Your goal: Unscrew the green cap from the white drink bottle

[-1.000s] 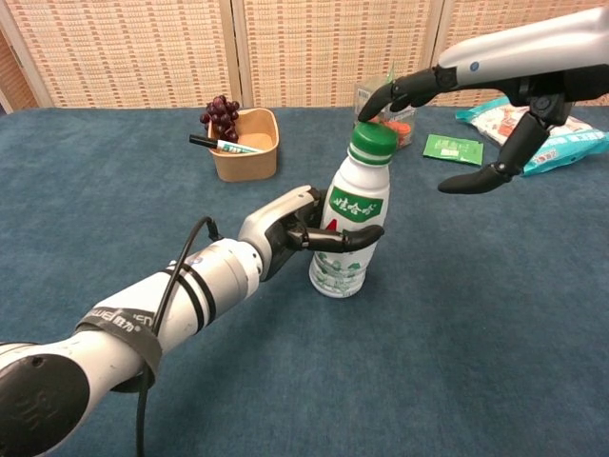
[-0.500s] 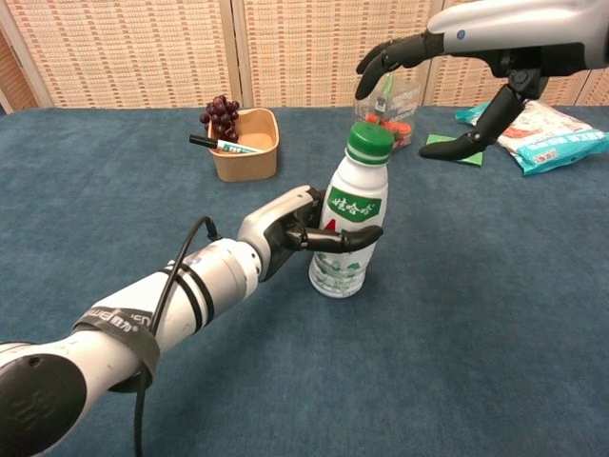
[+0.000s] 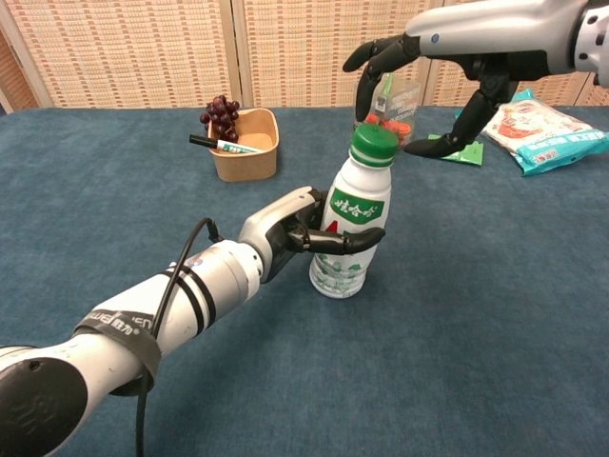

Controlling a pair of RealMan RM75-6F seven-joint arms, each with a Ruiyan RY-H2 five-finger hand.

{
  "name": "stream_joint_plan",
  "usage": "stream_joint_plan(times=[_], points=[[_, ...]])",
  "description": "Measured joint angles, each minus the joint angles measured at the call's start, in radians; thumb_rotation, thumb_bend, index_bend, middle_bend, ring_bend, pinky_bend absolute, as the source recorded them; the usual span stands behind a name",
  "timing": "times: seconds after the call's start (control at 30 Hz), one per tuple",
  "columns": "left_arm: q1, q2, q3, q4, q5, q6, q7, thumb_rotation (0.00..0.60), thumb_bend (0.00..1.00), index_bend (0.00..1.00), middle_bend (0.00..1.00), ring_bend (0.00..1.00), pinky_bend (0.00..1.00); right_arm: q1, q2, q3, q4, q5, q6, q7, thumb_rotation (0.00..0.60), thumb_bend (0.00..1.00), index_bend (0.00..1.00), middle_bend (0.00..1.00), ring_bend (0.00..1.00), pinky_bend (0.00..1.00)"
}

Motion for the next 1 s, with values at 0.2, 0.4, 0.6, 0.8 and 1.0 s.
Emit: stream_joint_plan(times=[0.2, 0.4, 0.6, 0.8, 1.0], points=[[0.0, 0.0, -0.002, 0.003, -0.002, -0.003, -0.002, 0.6, 0.81, 0.73, 0.83, 0.3, 0.03, 0.007, -0.007, -0.003, -0.004, 0.007, -0.007, 0.005, 0.6, 0.29, 0.29, 0.0, 0.0, 0.0], [0.0, 0.001, -0.004, 0.006, -0.001, -0.004, -0.011, 0.6, 0.81, 0.73, 0.83, 0.3, 0.03, 0.011, -0.017, -0.005, -0.002, 0.002, -0.006, 0.012, 0.6, 0.29, 0.36, 0.0, 0.0, 0.0], [0.0, 0.003, -0.002, 0.004, 0.002, -0.005, -0.018, 0.6, 0.81, 0.73, 0.83, 0.3, 0.03, 0.008, -0.047, -0.006, 0.007, 0.006, 0.03, -0.012, 0.6, 0.29, 0.41, 0.0, 0.0, 0.0], [0.002, 0.006, -0.001, -0.001, 0.003, -0.002, -0.018, 0.6, 0.81, 0.73, 0.83, 0.3, 0.03, 0.01, -0.066, -0.006, 0.011, 0.019, 0.048, -0.027, 0.6, 0.29, 0.46, 0.0, 0.0, 0.0], [0.005, 0.011, -0.002, -0.005, 0.003, 0.001, -0.018, 0.6, 0.81, 0.73, 0.83, 0.3, 0.03, 0.002, -0.067, -0.004, 0.006, 0.011, 0.066, -0.016, 0.6, 0.29, 0.5, 0.0, 0.0, 0.0]])
